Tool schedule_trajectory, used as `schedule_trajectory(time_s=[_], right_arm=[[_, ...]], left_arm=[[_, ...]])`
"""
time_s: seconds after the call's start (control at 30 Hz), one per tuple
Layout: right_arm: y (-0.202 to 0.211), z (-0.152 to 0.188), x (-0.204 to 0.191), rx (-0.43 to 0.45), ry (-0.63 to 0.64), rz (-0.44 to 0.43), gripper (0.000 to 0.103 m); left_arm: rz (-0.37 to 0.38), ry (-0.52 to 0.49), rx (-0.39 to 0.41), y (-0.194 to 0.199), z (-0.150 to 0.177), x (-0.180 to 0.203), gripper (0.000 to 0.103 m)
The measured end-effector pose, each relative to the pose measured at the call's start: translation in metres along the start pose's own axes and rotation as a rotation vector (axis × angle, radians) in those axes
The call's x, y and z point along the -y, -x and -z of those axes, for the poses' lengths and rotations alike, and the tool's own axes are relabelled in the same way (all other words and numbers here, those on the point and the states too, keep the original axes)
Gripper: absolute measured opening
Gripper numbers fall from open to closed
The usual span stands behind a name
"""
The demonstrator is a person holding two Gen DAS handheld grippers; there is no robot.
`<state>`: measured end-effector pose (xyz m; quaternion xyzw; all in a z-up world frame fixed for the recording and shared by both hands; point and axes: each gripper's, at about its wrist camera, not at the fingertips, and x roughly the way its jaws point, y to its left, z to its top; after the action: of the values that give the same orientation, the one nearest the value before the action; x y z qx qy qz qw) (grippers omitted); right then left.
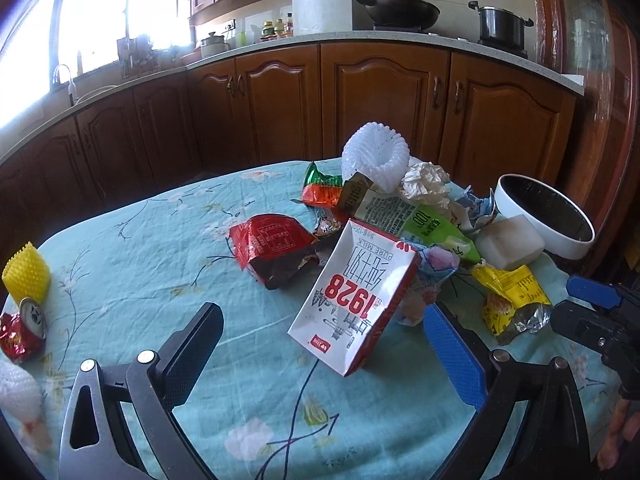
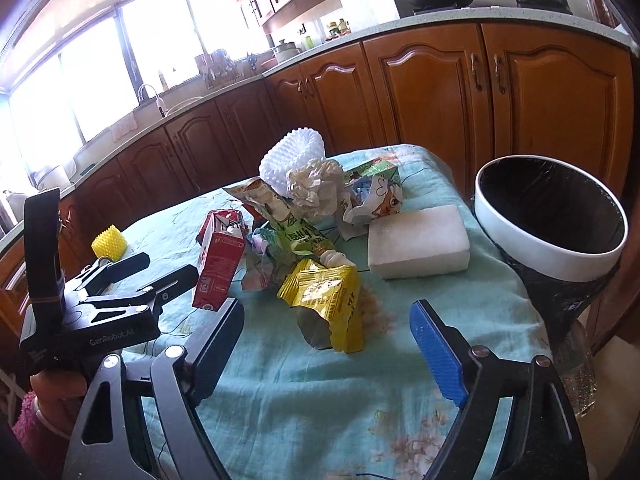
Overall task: Collect trash
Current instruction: 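Grasp the white milk carton with the left tool while the right tool grasps the yellow snack wrapper, then carry the carton with the left tool while the right tool carries the wrapper over the bin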
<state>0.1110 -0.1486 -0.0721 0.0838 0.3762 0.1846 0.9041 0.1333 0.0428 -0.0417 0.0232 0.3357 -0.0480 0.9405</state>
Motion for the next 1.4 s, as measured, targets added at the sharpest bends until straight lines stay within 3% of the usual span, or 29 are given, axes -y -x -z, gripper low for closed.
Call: schedule_trajectory(time_s=[0.2, 0.3, 0.37, 0.43, 0.57, 0.77, 1.07, 1.4], right_arm=[[-0.022, -0.002, 0.005, -0.062, -0.023, -0.011, 0.076], [-0.031, -0.002, 0.007, -0.095, -0.03, -0.017, 0.063], [-0.035, 0.0, 0.009, -0.113, -0.039, -0.028, 0.044], [-0.036, 0.001, 0.011, -0.119, -0.052, -0.043, 0.029], [-0.031, 0.002, 0.012, -0.106, -0.05, -0.063, 0.012], [-0.01, -0.002, 0.016, -0.064, -0.042, -0.08, 0.011], [0.024, -0.011, 0.045, 0.002, -0.069, -0.052, 0.011], [0.05, -0.028, 0.113, 0.05, -0.146, 0.047, 0.011]], left_arm=[[0.028, -0.034, -0.054, -0.029, -0.005, 0.004, 0.101], [0.048, -0.024, -0.074, -0.042, -0.007, 0.001, 0.1], [0.061, -0.011, -0.077, -0.046, -0.01, -0.002, 0.091], [0.086, 0.001, -0.085, -0.048, -0.01, -0.006, 0.065], [0.087, -0.009, -0.061, -0.042, -0.01, -0.005, 0.055], [0.105, 0.006, -0.016, -0.009, -0.004, 0.002, 0.05], [0.215, 0.016, 0.032, 0.028, -0.014, 0.028, 0.048], [0.3, -0.083, 0.022, 0.004, -0.043, 0.084, 0.048]])
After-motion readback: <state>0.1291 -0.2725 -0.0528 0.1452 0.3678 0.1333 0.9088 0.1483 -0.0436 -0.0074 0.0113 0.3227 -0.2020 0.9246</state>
